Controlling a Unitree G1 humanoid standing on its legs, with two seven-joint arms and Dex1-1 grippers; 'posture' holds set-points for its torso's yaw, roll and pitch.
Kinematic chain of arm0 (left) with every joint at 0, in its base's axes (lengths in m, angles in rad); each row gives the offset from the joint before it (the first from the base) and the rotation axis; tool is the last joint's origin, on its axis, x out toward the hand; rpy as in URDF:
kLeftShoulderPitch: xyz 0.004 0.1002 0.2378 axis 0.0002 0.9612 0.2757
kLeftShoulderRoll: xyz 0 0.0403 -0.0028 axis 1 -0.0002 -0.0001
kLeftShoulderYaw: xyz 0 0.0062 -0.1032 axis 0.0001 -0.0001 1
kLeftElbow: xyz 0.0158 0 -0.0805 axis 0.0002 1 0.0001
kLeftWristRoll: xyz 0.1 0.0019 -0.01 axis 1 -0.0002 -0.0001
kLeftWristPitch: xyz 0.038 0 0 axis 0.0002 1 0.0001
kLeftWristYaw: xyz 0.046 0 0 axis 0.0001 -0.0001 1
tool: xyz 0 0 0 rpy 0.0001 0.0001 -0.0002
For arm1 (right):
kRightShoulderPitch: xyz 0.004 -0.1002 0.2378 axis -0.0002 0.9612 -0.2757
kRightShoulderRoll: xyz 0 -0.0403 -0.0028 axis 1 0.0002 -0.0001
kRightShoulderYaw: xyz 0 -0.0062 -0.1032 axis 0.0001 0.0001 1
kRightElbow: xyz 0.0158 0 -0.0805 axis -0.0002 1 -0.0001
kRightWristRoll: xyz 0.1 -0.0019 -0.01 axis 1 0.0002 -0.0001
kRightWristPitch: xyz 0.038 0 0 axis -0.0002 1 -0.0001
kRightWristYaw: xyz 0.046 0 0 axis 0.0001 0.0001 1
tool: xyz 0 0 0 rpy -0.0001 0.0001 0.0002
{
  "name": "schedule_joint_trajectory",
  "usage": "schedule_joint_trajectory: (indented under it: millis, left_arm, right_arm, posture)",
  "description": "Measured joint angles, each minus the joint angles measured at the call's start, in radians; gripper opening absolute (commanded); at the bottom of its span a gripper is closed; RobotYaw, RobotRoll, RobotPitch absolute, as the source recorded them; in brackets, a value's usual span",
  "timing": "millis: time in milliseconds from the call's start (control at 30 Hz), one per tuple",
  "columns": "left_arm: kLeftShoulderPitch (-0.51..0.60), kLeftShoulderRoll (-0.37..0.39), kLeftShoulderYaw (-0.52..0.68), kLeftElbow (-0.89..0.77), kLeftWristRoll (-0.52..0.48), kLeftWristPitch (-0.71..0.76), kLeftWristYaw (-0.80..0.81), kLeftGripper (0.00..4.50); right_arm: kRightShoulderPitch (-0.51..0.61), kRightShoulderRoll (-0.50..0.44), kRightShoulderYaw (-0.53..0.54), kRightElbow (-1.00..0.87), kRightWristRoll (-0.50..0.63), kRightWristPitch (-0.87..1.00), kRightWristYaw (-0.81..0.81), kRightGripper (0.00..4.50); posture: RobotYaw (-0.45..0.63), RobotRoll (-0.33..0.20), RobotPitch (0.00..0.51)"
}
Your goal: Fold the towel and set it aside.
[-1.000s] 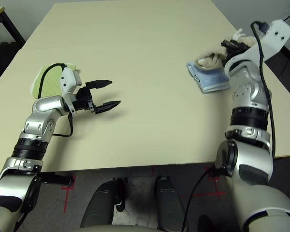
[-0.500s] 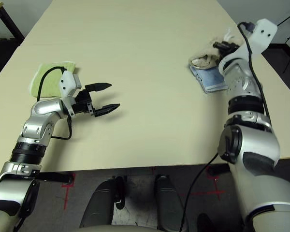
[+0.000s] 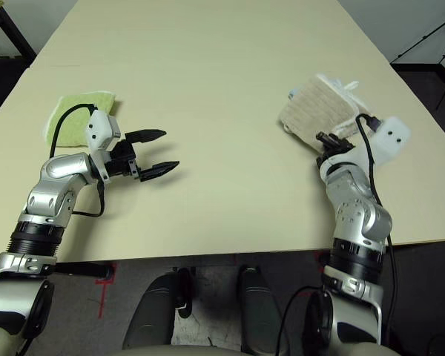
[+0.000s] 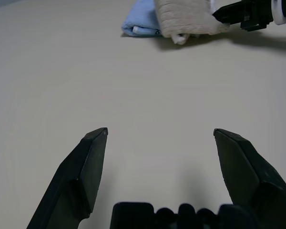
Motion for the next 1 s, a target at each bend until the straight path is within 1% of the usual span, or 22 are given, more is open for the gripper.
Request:
schedule_joint_trajectory:
  millis: [133,333,567,667,833,1000]
  left_arm:
    - [-0.003,-0.001,-0.001,0.006,0.0,0.0,-0.001,4.5]
    - [-0.01,-0.002,-0.001,0.009,0.001,-0.002,0.0,4.5]
    - [-0.01,-0.006,-0.001,0.009,0.002,-0.004,0.001,4.5]
    - [-0.011,-0.01,-0.001,0.011,0.002,-0.007,0.002,4.5]
    - [-0.018,-0.014,-0.001,0.018,0.003,-0.014,0.002,4.5]
    - [-0.024,-0.022,-0.001,0.019,0.003,-0.02,0.003,4.5]
  right_arm:
    - [-0.012,-0.017,-0.02,0.02,0.0,-0.009,-0.012,0.0]
    - [-0.083,-0.054,-0.017,0.089,0.0,-0.023,0.008,0.0]
    - [-0.122,-0.094,0.071,0.087,0.002,-0.004,0.126,0.0]
    - [-0.164,-0.108,0.097,0.083,0.012,0.005,0.16,0.0]
    - [-0.243,-0.153,0.101,0.086,0.014,0.012,0.201,0.0]
    - [-0.32,-0.201,0.101,0.169,0.008,0.002,0.239,0.0]
  posture:
    - [0.05,0.0,0.229]
    - [0.05,0.0,0.225]
    - [0.05,0.0,0.221]
    - [0.05,0.0,0.218]
    - [0.04,0.0,0.214]
    - [0.04,0.0,0.208]
